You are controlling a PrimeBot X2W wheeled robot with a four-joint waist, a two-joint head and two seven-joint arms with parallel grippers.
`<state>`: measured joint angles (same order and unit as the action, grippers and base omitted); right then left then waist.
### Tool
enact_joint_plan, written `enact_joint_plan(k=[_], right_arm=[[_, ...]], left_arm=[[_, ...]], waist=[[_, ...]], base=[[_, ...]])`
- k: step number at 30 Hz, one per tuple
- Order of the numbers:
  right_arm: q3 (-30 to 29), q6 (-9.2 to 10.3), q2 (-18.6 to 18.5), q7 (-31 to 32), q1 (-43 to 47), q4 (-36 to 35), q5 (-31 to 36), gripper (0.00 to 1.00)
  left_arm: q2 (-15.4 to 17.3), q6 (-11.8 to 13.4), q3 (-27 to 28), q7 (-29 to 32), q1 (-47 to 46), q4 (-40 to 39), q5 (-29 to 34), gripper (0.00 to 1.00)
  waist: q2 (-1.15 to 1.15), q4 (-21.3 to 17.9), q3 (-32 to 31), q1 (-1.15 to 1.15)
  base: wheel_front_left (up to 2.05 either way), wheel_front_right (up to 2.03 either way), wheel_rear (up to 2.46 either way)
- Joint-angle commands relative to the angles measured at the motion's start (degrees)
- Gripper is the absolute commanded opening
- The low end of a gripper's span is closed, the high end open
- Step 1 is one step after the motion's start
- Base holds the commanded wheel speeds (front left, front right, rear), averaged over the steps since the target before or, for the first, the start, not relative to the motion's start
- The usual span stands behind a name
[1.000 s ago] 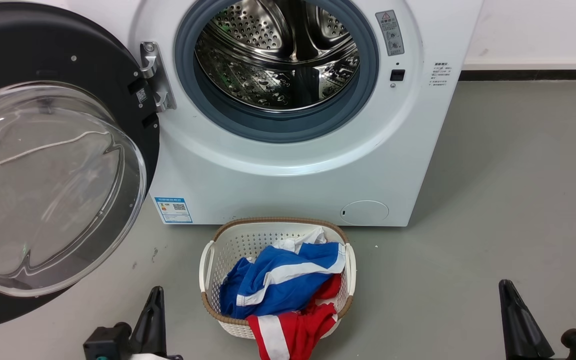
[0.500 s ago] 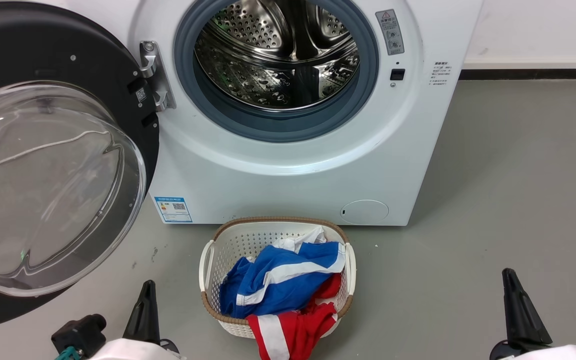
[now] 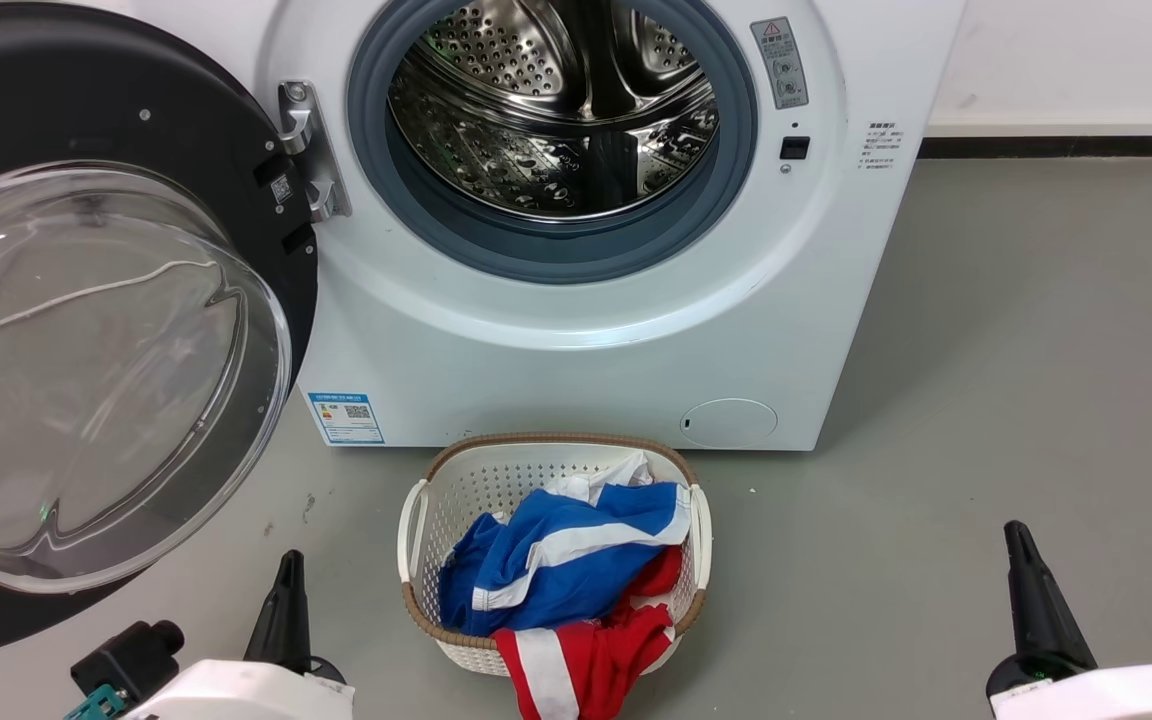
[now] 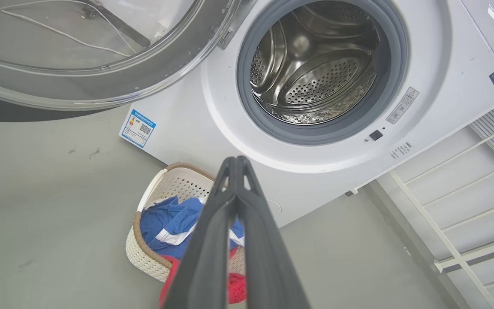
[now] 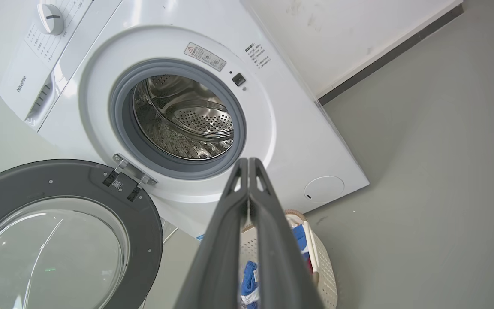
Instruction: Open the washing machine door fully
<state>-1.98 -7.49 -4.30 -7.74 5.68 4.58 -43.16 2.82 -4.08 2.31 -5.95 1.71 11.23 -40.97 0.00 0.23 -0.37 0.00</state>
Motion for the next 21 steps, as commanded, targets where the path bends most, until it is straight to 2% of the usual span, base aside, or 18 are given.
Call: enact_joint_plan(k=[1,21], right_arm=[[-0.01,-0.01,-0.54,0.25,-1.53,-0.26,-1.77,0.0],[-0.32,-0.01,-0.78,3.66,-4.75,2.6,-17.06,0.0]], left_arm=[[0.1,-0.41,0.3,0.28,-1.67,-0.54,-1.64,0.0],[0.1,-1.38,1.53,4.03,-3.74,0.44,-16.72,0.0]], waist=[[0.0,0.0,0.0,0.0],[0.0,-0.05,0.13,0.0]], base=[[0.0,0.0,0.0],[0.0,0.0,0.0]])
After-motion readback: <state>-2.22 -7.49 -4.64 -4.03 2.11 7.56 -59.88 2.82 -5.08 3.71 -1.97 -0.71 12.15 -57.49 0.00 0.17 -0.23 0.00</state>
